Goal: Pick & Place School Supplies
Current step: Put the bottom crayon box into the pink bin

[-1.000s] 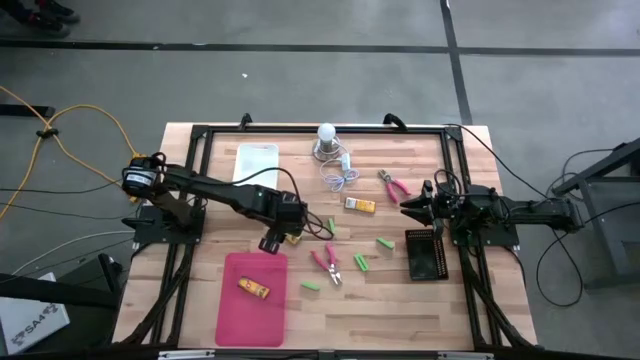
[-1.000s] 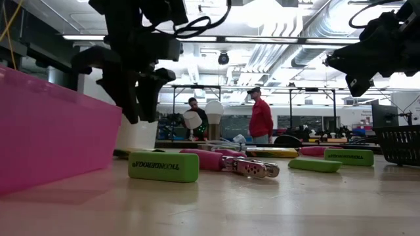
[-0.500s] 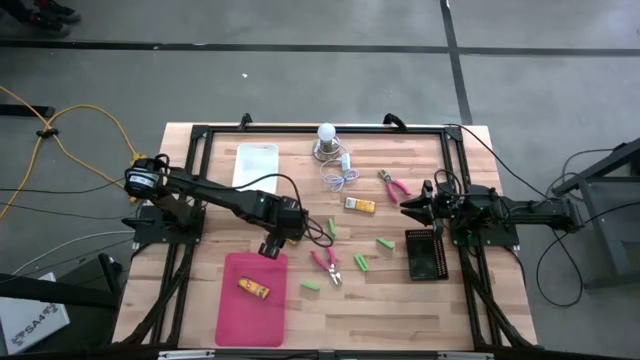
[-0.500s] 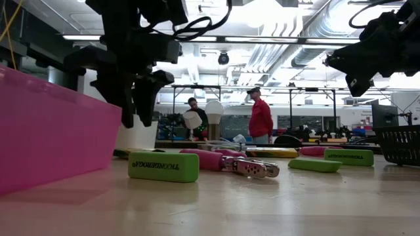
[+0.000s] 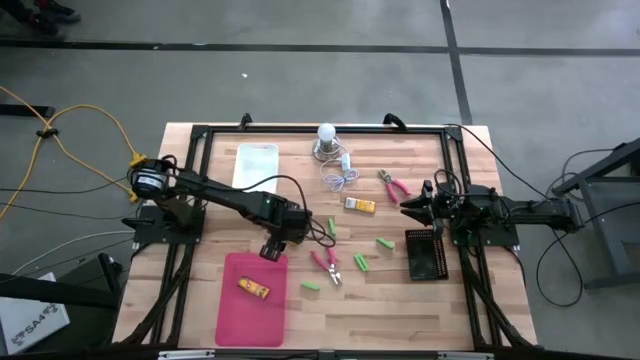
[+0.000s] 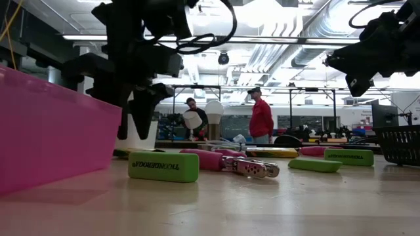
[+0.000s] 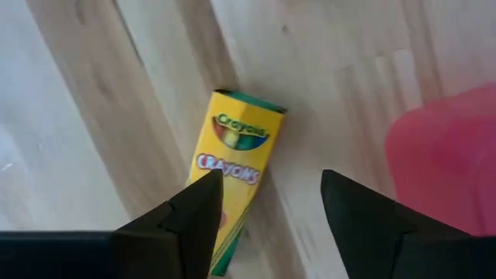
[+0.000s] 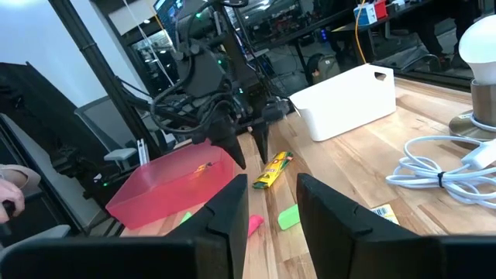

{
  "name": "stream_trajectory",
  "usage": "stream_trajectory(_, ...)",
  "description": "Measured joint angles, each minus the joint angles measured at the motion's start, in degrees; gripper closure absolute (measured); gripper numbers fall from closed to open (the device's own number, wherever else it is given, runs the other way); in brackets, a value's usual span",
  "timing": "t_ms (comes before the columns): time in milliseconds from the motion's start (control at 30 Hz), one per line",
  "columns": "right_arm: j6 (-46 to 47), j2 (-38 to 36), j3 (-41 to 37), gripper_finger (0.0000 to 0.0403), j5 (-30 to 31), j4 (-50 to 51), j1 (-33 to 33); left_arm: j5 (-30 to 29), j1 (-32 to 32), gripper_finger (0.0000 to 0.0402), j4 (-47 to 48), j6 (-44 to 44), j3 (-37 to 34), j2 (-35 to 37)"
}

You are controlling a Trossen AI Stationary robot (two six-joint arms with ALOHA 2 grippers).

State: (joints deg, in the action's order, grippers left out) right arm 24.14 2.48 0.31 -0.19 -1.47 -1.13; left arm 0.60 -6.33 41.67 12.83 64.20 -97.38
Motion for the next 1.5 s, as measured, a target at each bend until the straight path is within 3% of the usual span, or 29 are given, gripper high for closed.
stream_trajectory(267,0.0,0.0,0.01,0.0302,0.01,-0.01,-0.02,0.59,1.78,0.0137,-0.99,1.72,0.0,-0.01)
stream_trajectory(1500,0.0,0.0,-0.01,0.0302,0.01,-0.01,0.0,-0.33,3.13,0.0135,-8.29,1.9,-6.36,-0.03)
